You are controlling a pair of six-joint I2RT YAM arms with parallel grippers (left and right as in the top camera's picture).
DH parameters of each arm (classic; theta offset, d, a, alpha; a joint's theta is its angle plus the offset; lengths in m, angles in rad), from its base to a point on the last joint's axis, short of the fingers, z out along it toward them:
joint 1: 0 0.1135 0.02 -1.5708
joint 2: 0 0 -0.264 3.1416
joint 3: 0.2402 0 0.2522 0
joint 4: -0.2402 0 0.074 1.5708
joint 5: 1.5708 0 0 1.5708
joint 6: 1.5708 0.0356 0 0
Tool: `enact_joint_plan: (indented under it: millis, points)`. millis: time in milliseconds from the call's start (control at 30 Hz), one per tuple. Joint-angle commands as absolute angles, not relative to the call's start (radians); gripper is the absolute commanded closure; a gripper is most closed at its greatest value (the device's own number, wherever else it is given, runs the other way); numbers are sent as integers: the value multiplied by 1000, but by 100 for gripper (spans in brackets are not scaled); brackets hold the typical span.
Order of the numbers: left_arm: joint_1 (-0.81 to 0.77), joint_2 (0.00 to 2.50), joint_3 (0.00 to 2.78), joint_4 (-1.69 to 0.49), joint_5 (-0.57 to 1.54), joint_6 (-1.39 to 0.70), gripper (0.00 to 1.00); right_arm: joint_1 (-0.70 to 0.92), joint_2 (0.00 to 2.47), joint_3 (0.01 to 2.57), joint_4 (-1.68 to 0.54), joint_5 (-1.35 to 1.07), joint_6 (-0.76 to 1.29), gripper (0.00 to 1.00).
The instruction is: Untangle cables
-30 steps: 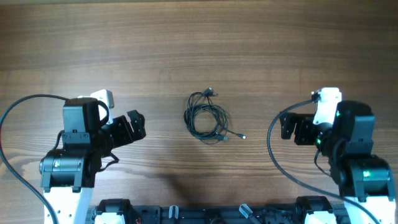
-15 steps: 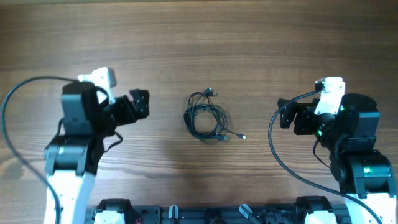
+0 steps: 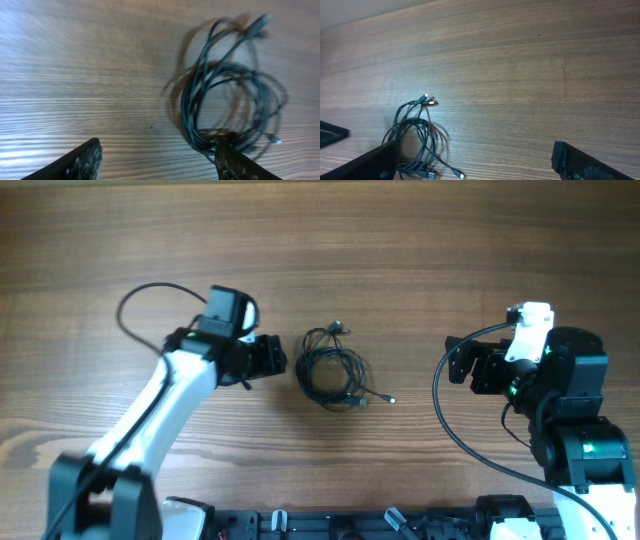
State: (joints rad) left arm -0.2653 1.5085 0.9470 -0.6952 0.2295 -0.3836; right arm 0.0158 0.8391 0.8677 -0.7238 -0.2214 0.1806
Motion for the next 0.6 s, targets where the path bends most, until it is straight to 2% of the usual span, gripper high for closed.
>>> enact_joint_plan:
  millis: [0, 233, 567]
  points:
    - [-331, 1615, 956, -667, 221, -462, 30, 12, 844, 892, -719, -238, 194, 1]
    - [-414, 1713, 956, -593, 220, -514, 35, 12, 844, 892, -719, -238, 194, 0]
    - [-442, 1731, 952, -582, 220, -540, 46, 12, 872, 892, -718, -237, 211, 0]
